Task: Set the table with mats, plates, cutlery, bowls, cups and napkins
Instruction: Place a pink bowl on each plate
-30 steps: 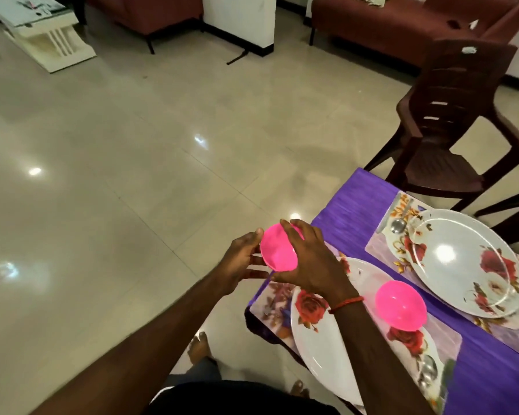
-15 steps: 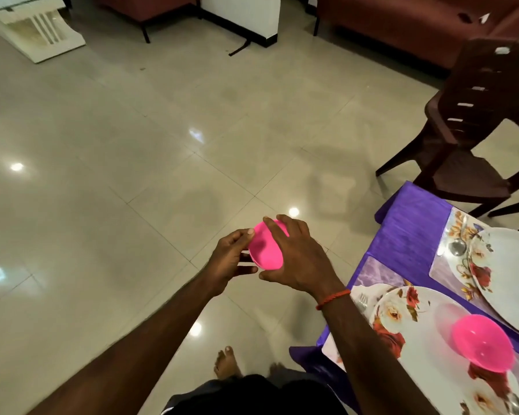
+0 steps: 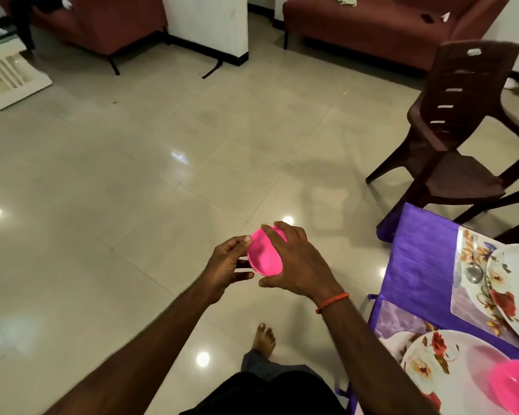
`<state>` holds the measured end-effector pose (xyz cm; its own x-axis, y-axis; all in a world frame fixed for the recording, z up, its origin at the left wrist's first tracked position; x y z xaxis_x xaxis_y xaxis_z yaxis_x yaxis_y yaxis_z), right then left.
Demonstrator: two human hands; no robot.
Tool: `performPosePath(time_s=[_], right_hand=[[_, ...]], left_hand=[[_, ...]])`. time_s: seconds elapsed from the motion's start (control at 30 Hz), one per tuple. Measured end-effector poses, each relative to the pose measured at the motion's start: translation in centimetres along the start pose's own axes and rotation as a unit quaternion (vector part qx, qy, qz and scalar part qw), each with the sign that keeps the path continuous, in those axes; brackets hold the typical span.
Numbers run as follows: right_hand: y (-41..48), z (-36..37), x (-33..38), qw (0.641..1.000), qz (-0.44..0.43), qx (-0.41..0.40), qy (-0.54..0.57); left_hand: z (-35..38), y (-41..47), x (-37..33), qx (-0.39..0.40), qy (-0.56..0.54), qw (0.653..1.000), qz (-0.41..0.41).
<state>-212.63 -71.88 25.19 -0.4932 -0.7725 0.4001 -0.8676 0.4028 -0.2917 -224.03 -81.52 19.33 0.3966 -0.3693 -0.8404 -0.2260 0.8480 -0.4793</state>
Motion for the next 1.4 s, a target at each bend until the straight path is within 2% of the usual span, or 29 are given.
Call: performPosePath(time_s=[0.27, 0.57, 0.9, 1.13, 1.4], right_hand=[[6.8, -5.5, -5.7, 0.998, 0.034, -0.041, 0.032], [12.3, -10.1, -11.8, 0.989, 0.09, -0.1, 0.054], [18.9, -16.3, -20.5, 0.972, 0.201, -0.102, 0.061], [21.9, -21.6, -25.5, 0.942, 0.288, -0.156, 0.066], [21.9, -24.8, -32.4, 0.905, 0.354, -0.209, 0.11]], left_hand=[[0.7, 10.3, -6.9, 0.04, 0.034, 0.999, -0.005], [1.8, 20.7, -11.6, 0.092, 0.067, 0.993, -0.008], [5.1, 34.9, -18.5, 0.214, 0.149, 0.965, -0.024], [9.2, 43.7, -23.7, 0.289, 0.166, 0.942, -0.03], [15.8, 51.1, -25.8, 0.351, 0.188, 0.917, -0.041]])
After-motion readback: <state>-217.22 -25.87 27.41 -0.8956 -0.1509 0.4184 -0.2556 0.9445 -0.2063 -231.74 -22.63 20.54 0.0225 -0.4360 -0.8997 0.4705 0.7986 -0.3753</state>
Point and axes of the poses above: each hand's wrist, its own y-axis towards the middle knuckle, its own z-axis out of the palm, x = y × z, the point moved 8 cm from there along y, towards the middle knuckle, and after that the axes turned 13 degrees about x, right-handed, at the moved point
